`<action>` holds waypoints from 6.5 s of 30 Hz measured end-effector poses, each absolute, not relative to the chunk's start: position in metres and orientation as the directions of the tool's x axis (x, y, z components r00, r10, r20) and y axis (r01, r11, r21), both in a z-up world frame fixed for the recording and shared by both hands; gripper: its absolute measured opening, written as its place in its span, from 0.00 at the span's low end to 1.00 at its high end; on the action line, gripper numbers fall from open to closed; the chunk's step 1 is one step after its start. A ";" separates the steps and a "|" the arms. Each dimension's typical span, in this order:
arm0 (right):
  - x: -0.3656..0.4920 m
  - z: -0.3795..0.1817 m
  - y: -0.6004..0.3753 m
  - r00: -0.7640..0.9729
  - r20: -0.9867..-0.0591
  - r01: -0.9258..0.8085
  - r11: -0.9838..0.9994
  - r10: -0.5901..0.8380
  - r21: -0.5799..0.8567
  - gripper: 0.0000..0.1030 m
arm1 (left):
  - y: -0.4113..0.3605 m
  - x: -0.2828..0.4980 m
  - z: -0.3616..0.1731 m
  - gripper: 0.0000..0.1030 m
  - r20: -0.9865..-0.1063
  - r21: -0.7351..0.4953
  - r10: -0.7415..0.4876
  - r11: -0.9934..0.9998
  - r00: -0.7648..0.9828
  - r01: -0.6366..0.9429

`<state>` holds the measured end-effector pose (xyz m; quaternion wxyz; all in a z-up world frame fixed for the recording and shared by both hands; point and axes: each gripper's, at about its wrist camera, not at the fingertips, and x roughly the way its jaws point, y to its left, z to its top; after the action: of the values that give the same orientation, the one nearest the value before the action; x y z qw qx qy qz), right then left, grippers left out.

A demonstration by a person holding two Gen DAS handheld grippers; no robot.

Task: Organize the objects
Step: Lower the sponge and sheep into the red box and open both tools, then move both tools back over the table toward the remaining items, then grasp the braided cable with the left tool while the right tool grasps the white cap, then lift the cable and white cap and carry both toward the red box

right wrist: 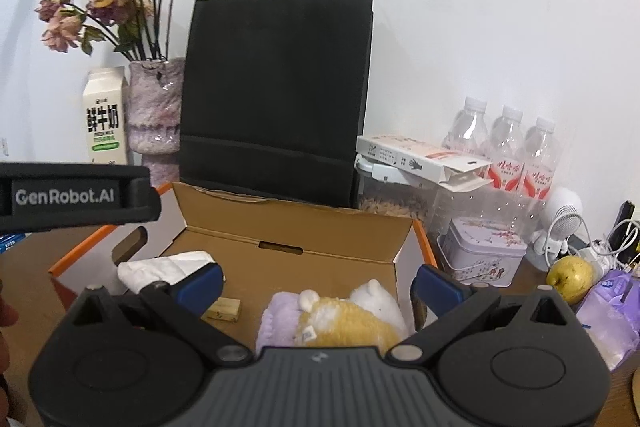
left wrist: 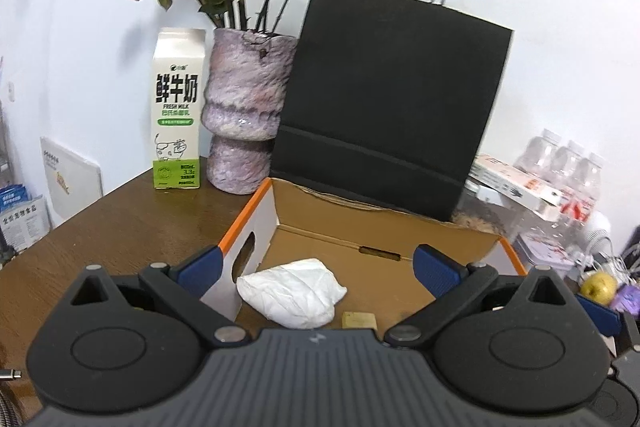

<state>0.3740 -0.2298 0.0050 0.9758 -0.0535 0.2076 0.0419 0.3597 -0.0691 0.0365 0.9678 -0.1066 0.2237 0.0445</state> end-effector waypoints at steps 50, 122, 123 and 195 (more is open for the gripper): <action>0.168 -0.041 -0.202 0.893 -0.400 -0.244 0.968 0.205 -0.049 1.00 | -0.012 0.177 -0.004 1.00 -0.442 -0.072 -0.067 0.997 0.894 0.039; 0.171 -0.071 -0.141 0.772 -0.599 -0.259 0.966 0.214 0.011 0.38 | 0.141 0.213 -0.064 1.00 -0.649 0.005 -0.022 0.999 0.761 0.034; 0.171 -0.071 -0.141 0.772 -0.599 -0.259 0.966 0.214 0.012 0.38 | 0.141 0.213 -0.064 1.00 -0.647 0.006 -0.018 1.000 0.762 0.028; 0.155 -0.030 -0.220 0.916 -0.374 -0.153 0.988 0.148 0.016 0.38 | -0.025 0.172 0.012 0.88 -0.411 -0.059 -0.152 0.988 0.899 0.140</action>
<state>0.1548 -0.2198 -0.0303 0.9786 -0.0067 0.1905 0.0771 0.1716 -0.0246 0.0124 0.9743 -0.0140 0.2118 -0.0749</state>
